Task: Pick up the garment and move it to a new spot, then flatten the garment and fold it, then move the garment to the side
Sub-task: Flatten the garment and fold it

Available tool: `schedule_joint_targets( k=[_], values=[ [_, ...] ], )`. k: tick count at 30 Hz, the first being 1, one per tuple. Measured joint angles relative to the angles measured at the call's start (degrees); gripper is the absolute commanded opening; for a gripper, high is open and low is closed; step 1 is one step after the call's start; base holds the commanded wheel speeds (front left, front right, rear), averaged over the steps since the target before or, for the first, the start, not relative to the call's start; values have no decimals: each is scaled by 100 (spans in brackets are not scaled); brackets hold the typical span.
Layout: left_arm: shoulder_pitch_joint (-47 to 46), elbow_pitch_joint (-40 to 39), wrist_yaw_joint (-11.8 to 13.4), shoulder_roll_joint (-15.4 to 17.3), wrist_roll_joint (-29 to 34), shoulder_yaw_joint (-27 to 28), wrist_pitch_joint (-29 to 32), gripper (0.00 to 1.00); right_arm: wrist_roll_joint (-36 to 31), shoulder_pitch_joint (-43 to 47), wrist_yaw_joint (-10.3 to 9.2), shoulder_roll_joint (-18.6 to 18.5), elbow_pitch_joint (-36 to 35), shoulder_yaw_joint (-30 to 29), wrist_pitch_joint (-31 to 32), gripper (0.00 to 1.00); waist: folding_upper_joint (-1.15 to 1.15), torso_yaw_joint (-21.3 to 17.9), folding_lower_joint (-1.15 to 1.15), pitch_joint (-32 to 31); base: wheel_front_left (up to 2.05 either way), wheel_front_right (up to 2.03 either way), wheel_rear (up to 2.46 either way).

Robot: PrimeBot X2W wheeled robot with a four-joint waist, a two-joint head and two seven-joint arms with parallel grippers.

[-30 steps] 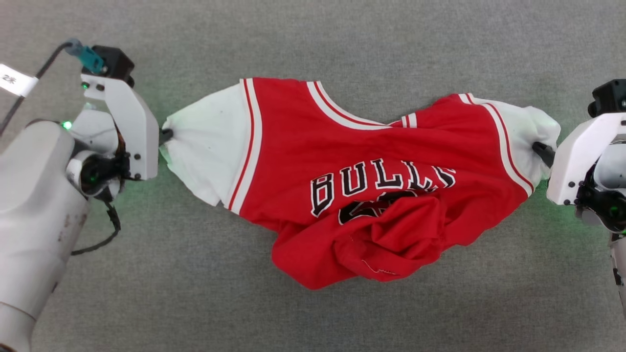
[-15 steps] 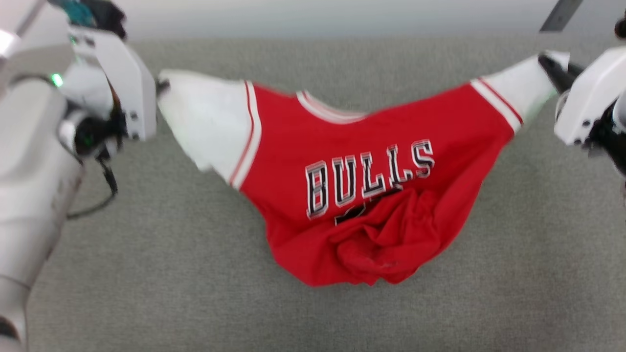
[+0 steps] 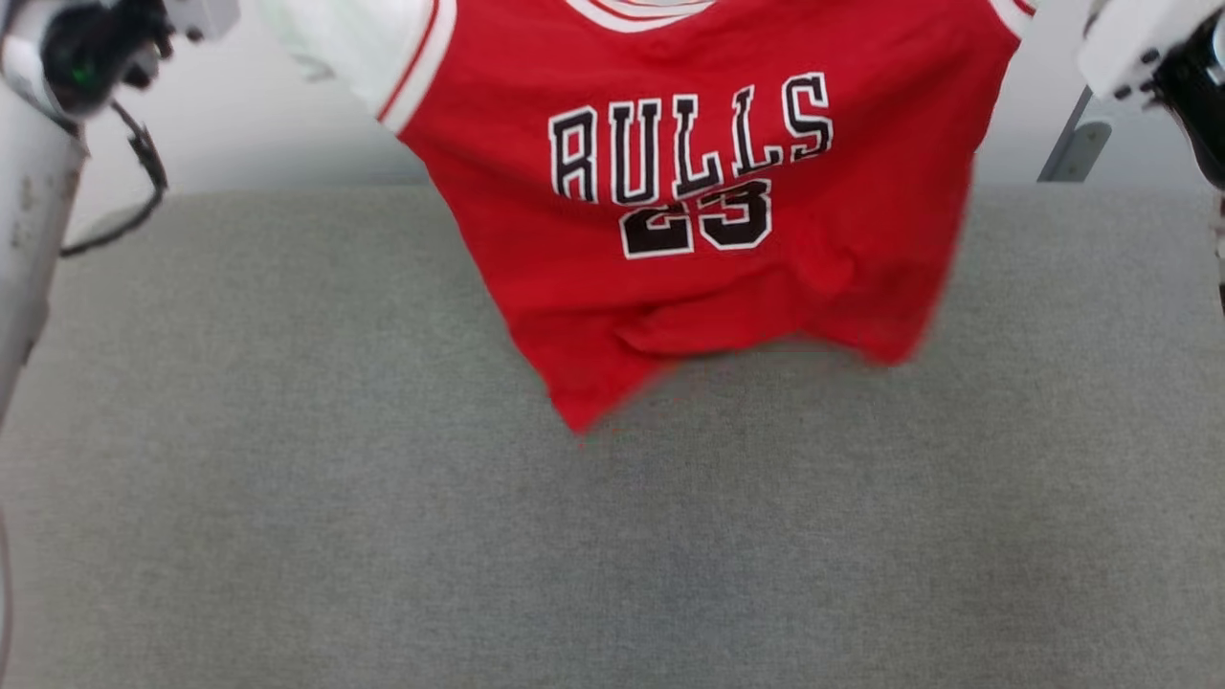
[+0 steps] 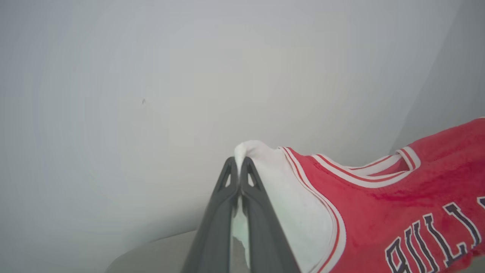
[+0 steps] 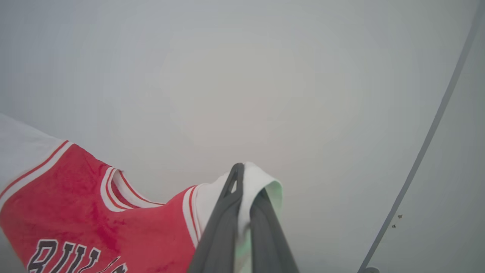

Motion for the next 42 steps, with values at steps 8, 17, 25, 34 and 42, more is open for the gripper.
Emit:
schedule_joint_targets(
  k=[8,17,25,34,42],
  values=[
    [-500,255,-25,-57,119,33,-293,0,-49,-611,1,73,532,210,-315,0,0,53,0,54,0,0,0],
    [-1044,592,-34,-136,314,19,-867,0,-416,-1429,1,63,1283,305,-1123,0,0,57,0,652,0,0,0],
    [-2064,765,-26,-334,678,96,-2230,0,-1356,-2399,1,-68,1900,396,-2933,0,0,50,0,1440,0,0,0],
    [-2693,661,-87,-553,775,55,-3382,0,-2777,-2651,1,-269,968,120,-3330,0,0,149,0,2339,0,0,0],
    [-1592,-223,-108,-105,100,-772,-3158,0,-2117,-1308,1,-396,1273,684,-3327,0,0,395,0,2479,0,0,0]
  ],
)
